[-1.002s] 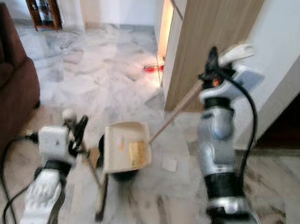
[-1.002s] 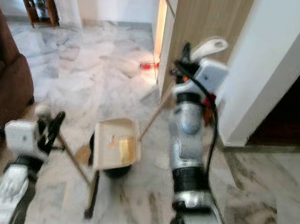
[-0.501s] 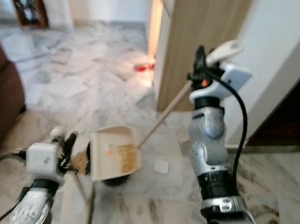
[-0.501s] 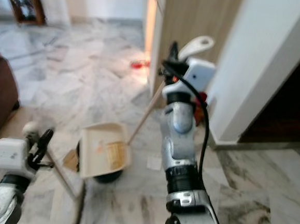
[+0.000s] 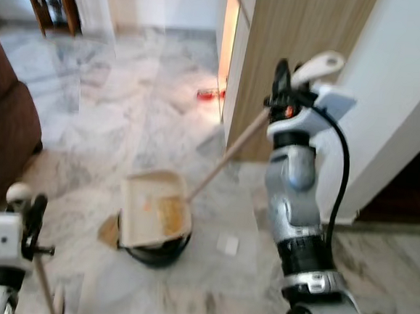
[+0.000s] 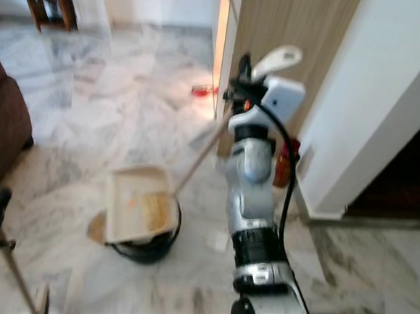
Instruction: Sweep floor
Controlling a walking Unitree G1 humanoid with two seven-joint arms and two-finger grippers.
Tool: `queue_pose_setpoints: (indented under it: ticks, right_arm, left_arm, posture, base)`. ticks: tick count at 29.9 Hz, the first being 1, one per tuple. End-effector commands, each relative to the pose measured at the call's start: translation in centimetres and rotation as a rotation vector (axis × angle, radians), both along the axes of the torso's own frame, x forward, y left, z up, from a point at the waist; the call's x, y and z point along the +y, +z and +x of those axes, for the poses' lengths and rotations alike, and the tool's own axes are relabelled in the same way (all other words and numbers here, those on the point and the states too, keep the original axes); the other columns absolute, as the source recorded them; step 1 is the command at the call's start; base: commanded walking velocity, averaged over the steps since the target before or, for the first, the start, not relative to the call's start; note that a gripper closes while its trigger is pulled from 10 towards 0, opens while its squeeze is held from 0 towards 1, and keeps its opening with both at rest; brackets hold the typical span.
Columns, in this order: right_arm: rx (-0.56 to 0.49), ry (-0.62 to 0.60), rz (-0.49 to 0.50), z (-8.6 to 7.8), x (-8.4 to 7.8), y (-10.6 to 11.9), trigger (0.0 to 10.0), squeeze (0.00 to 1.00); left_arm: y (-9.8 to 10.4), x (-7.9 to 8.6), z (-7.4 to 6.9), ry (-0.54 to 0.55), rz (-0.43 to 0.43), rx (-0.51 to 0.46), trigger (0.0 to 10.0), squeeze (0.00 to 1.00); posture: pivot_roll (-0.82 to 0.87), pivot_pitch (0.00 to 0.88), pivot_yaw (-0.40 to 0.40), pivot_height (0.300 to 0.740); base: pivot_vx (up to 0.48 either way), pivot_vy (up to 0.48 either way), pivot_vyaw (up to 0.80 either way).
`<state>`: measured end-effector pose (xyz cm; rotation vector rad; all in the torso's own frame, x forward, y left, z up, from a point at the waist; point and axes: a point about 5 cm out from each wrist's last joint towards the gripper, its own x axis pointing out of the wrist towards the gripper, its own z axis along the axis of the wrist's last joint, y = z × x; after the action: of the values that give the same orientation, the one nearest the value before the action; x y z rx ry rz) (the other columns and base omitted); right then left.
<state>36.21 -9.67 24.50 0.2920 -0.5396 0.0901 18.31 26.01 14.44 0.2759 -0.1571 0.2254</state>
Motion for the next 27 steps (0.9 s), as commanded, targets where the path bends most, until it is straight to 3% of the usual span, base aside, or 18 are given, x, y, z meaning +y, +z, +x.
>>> queue_pose_setpoints:
  ticks: [1,17,27]
  right_arm:
    - [-0.065,-0.047,0.0,-0.1,-1.3,1.3,10.0,0.0]
    - [-0.065,-0.035,0.004,-0.1,-1.0,1.3,10.0,0.0]
    - [-0.062,0.012,0.009,-0.5,-0.1,1.0,10.0,0.0]
  left_arm:
    - [1.2,-0.5,0.2,-0.026,0.022,-0.041,10.0,0.0]
    - [1.3,-0.4,0.4,-0.032,0.023,-0.042,10.0,0.0]
    - [1.4,-0.9,0.8,-0.052,0.006,-0.053,10.0,0.0]
  posture:
    - [0.19,0.024,0.025,0.74]
    - [0.2,0.026,0.023,0.74]
    - [0.2,0.035,0.022,0.74]
  base:
    - [0.386,0.0,0.0]
    - [0.392,0.0,0.0]
    - [0.0,0.0,0.0]
